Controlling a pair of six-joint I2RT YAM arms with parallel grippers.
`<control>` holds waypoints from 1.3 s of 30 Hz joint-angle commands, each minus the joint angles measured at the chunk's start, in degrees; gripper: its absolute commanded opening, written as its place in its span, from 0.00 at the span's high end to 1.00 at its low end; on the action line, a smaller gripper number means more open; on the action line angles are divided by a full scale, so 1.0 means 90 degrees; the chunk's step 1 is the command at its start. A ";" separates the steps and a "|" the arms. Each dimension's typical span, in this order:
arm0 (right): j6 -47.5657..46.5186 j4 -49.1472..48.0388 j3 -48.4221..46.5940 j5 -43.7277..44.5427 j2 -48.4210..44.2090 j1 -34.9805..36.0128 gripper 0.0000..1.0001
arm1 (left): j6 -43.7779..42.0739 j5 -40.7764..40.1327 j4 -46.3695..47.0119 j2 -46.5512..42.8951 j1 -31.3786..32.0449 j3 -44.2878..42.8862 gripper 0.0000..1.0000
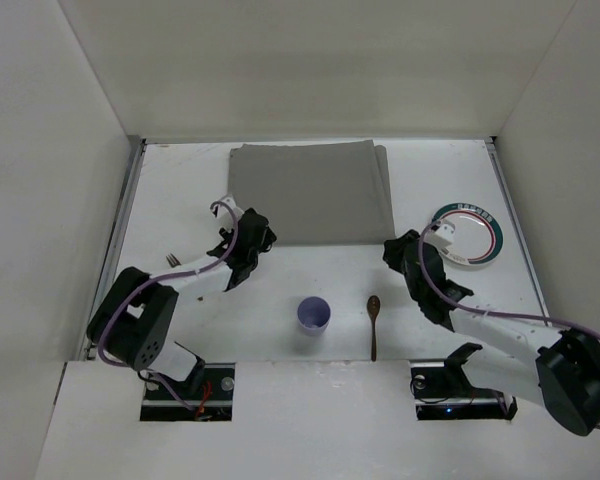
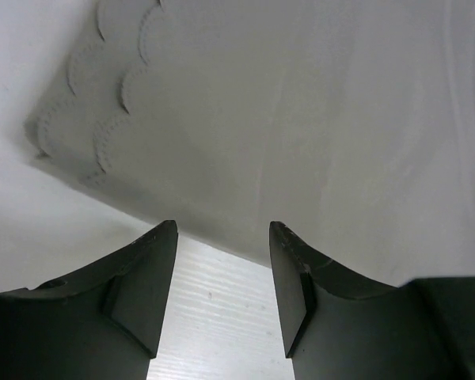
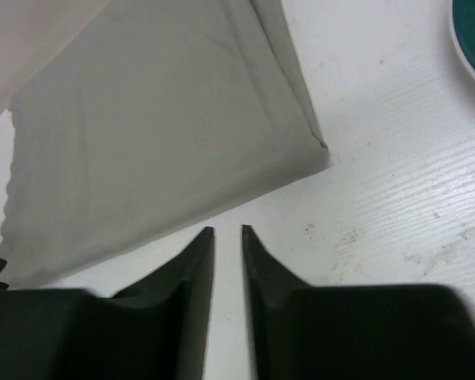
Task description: Set the dinner table for one person
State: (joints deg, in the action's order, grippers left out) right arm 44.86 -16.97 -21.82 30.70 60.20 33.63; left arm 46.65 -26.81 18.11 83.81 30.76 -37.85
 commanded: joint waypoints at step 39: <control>0.2505 -0.0350 -0.1999 -0.1507 0.4063 -0.1476 0.79 | 0.2180 -0.0049 0.2420 0.1303 -0.0240 0.1295 0.80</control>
State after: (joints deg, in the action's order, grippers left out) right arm 65.76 -18.61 -38.46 18.57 95.81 20.36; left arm 67.26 -26.81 40.32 94.28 29.12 -27.92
